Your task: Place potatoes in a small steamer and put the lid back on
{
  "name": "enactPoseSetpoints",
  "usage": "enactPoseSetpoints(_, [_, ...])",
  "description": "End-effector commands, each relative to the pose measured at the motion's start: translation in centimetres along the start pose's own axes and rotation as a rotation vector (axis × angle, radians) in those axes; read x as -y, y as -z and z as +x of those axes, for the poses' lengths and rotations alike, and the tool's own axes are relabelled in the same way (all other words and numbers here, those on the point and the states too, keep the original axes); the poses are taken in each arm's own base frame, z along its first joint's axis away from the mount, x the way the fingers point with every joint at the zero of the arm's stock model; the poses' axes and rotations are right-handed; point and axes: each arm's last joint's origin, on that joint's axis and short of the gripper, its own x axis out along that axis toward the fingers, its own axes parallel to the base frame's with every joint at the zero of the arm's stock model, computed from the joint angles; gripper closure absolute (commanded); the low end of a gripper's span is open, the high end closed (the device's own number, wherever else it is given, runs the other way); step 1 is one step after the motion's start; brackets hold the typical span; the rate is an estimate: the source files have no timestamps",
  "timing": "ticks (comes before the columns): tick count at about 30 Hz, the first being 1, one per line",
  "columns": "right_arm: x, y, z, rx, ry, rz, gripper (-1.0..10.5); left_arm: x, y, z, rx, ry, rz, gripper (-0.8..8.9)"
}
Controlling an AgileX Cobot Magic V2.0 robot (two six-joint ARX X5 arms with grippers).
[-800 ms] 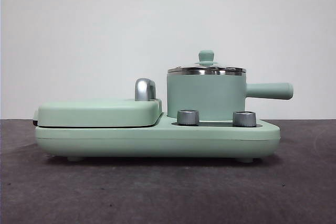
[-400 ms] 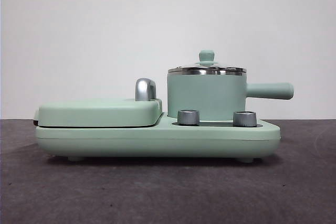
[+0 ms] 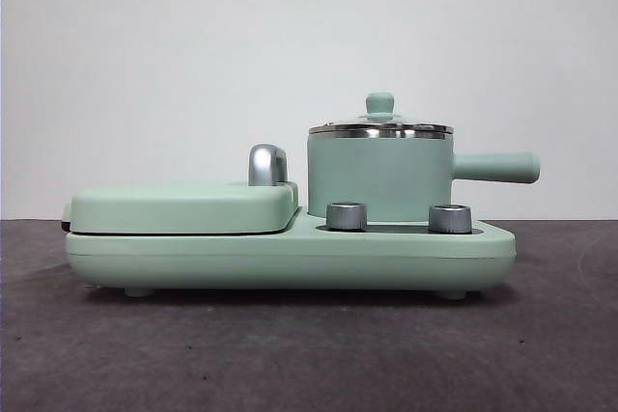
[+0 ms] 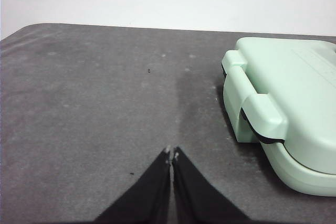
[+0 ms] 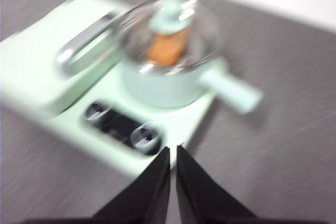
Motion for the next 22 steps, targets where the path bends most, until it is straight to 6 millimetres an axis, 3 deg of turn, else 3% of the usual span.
enactPoseSetpoints(1, [0.9, 2.2, 0.6, 0.073, 0.085, -0.002, 9.3, 0.0, 0.5, 0.2, -0.008, -0.002, 0.005, 8.07])
enactPoseSetpoints(10, [2.2, 10.9, 1.9, 0.186, 0.315, 0.037, 9.3, 0.0, 0.5, 0.2, -0.008, -0.002, 0.005, 8.07])
enactPoseSetpoints(15, [2.3, 13.8, 2.6, 0.203, 0.368, 0.041, 9.3, 0.0, 0.5, 0.2, -0.008, -0.002, 0.005, 8.07])
enactPoseSetpoints(22, [2.6, 16.3, 4.5, 0.299, 0.371, 0.070, 9.3, 0.0, 0.5, 0.2, -0.008, -0.002, 0.005, 8.07])
